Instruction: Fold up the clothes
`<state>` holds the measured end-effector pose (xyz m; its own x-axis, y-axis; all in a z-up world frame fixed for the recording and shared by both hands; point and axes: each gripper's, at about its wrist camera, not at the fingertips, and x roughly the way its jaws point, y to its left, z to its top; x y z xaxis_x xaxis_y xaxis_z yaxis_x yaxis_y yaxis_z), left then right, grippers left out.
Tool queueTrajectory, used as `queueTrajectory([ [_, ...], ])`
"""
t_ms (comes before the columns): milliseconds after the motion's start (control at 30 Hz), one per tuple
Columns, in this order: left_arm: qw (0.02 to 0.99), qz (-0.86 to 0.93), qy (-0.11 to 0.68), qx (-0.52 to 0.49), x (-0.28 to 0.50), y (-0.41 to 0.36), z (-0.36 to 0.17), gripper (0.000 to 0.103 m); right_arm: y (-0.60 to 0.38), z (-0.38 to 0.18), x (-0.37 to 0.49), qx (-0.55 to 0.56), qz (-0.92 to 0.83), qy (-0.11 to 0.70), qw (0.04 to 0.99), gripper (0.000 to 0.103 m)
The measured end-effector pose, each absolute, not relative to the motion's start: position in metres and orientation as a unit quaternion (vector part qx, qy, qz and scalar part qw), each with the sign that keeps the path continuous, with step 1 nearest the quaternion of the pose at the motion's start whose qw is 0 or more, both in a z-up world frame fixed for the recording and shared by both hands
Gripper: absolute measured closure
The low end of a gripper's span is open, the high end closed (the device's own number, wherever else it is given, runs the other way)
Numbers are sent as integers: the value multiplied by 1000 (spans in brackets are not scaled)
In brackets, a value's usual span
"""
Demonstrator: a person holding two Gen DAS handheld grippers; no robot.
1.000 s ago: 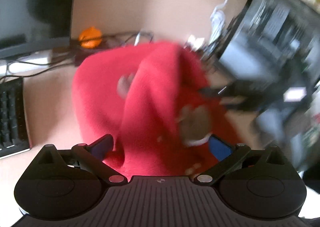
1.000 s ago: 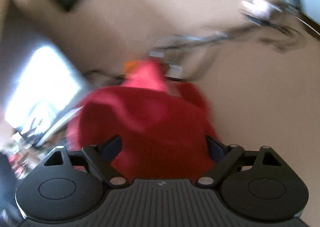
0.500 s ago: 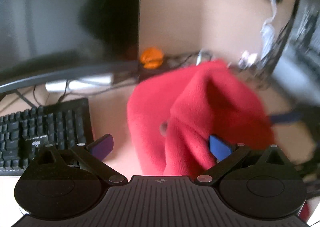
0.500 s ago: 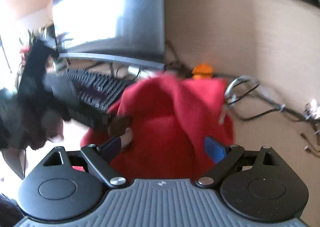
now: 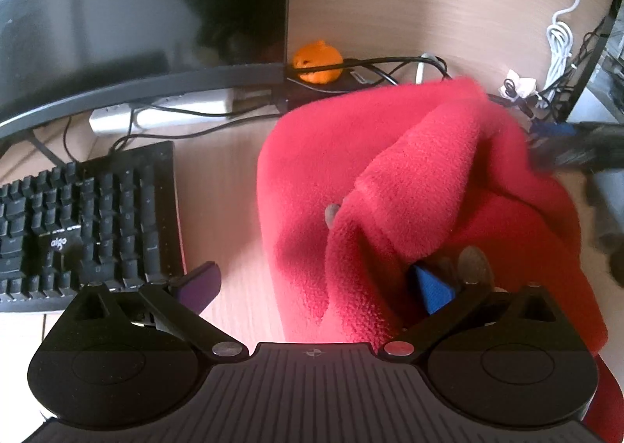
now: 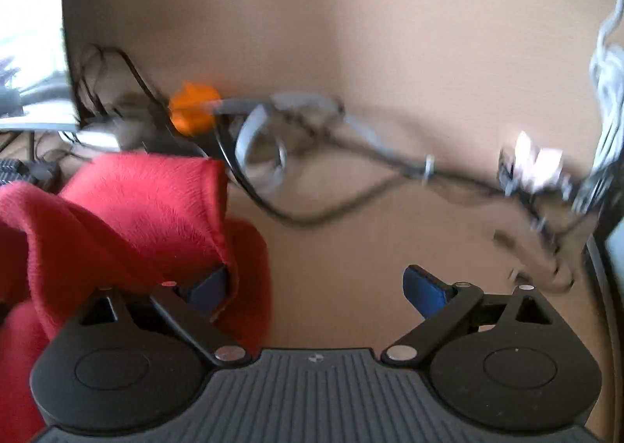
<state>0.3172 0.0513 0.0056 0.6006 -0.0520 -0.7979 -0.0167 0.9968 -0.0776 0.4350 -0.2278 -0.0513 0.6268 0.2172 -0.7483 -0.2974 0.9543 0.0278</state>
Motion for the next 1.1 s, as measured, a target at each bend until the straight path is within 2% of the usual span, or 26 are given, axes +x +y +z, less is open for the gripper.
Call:
queueTrajectory([
  [167, 893, -11, 447, -56, 317, 52, 8, 0, -220, -57, 447, -84, 147, 395, 903, 1],
  [267, 889, -27, 449, -92, 310, 58, 10, 0, -229, -55, 448, -78, 146, 399, 902, 1],
  [467, 874, -88, 448, -169, 290, 73, 6, 0, -271, -32, 416, 97, 190, 397, 893, 3],
  [533, 862, -120, 449, -202, 282, 74, 0, 0, -278, -34, 402, 143, 200, 403, 881, 16],
  [600, 847, -153, 451, -237, 275, 74, -6, 0, -285, -37, 388, 189, 210, 409, 868, 25],
  [667, 839, -201, 438, -251, 262, 67, -1, 0, -292, -39, 374, 235, 219, 413, 852, 27],
  [800, 838, -259, 416, -240, 236, 61, 18, 0, -248, -35, 366, 150, 217, 414, 871, 28],
  [867, 852, -219, 419, -226, 238, 70, 20, 0, -220, -32, 361, 84, 207, 400, 889, 28],
  [967, 870, -142, 426, -203, 247, 85, 21, 0, -202, -23, 356, 40, 206, 390, 897, 28],
  [1000, 872, -126, 431, -196, 254, 88, 18, 0, -201, -20, 354, 38, 205, 387, 898, 27],
  [1067, 868, -118, 445, -186, 270, 90, 5, 0, -206, -16, 350, 51, 194, 383, 902, 14],
  [1100, 863, -130, 454, -181, 277, 88, -2, 0, -212, -16, 347, 69, 183, 381, 904, 2],
])
